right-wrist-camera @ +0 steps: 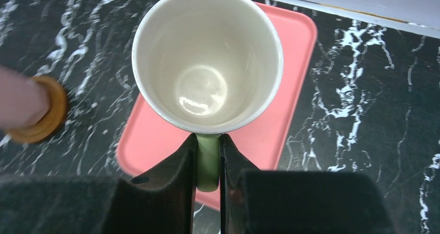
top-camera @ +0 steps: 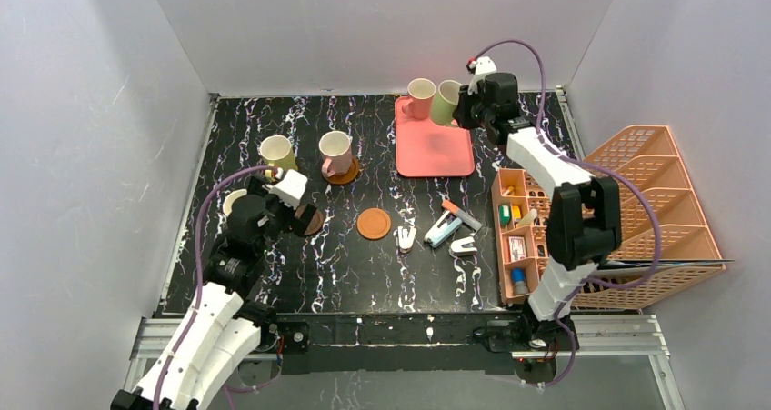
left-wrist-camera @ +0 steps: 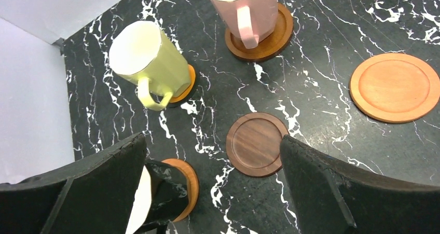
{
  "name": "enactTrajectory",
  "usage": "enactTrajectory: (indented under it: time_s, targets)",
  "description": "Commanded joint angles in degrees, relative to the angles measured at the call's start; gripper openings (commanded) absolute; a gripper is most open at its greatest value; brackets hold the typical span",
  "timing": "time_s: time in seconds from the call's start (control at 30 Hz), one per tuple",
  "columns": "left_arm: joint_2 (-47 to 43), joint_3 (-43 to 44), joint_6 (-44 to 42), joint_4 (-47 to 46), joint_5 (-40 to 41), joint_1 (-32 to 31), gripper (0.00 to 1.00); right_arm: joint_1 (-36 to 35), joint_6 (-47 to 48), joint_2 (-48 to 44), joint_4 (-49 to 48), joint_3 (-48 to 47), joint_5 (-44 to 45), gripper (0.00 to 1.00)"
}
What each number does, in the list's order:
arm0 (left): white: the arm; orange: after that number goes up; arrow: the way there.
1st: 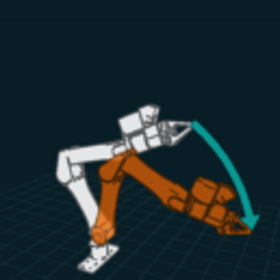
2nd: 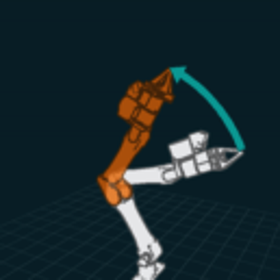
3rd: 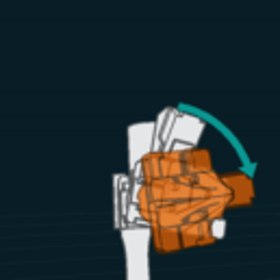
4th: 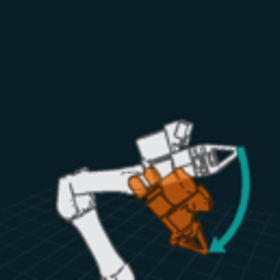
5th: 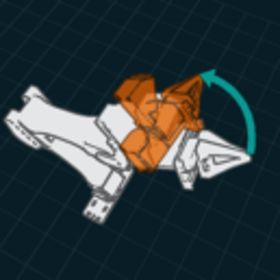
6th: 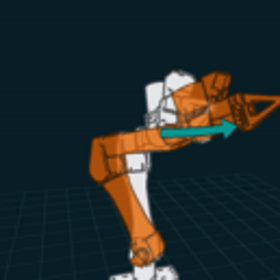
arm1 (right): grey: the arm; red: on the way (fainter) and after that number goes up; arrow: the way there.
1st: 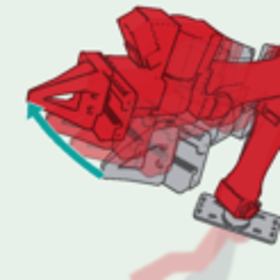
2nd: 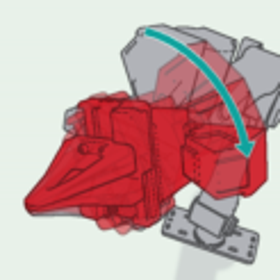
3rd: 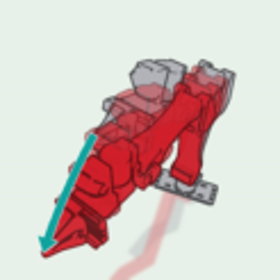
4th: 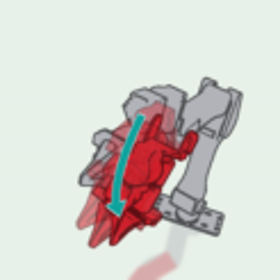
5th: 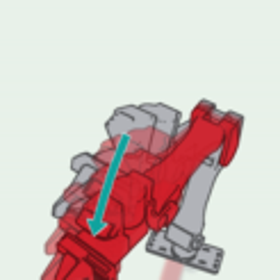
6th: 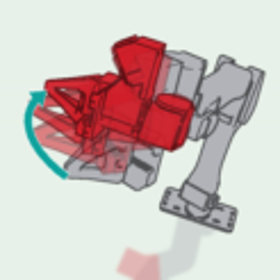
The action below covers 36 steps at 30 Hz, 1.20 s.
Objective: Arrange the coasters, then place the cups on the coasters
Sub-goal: Pick up the cup from the tray.
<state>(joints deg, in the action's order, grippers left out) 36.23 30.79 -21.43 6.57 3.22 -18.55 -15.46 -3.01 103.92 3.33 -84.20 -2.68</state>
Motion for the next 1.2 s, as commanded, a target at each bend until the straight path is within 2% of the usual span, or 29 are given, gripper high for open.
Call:
enactTrajectory:
  time_s: [0.0, 0.13, 0.27, 0.37, 0.57, 0.8, 0.9, 1.17]
  targets:
    - [-4.7, 3.4, 0.4, 5.9, 2.3, 0.1, 0.98, -0.1, 1.5, -12.1, -12.9, 8.8, -10.8, 0.01]
    - [-11.9, 1.2, 1.6, 10.1, -0.4, 0.1, 0.98, -0.2, 4.3, -17.0, -11.5, 11.6, -16.5, 0.01]
    - [-18.8, -2.2, 2.8, 8.9, -1.9, 0.1, 0.98, -0.2, 1.4, -18.9, -9.8, 11.4, -26.0, 0.01]
    - [-21.0, -2.2, 3.0, 9.3, -2.1, 0.1, 0.98, -1.2, 0.9, -20.4, -10.5, 12.6, -29.9, 0.01]
    - [-20.6, -2.2, 2.0, 10.4, -2.7, 0.1, 0.98, -4.1, 4.1, -20.5, -9.2, 13.0, -33.6, 0.01]
    - [-20.1, -2.4, 1.7, 10.9, -3.2, 0.0, 0.98, -11.0, 10.1, -20.4, -6.5, 13.5, -37.7, 0.01]
    - [-20.1, -2.4, 1.6, 11.1, -3.2, 0.0, 0.98, -14.5, 12.1, -19.9, -5.9, 13.7, -37.1, 0.01]
    - [-21.4, -2.6, 1.6, 11.2, -3.2, 0.1, 0.98, -20.1, 10.5, -17.7, -7.6, 14.4, -34.6, 0.01]
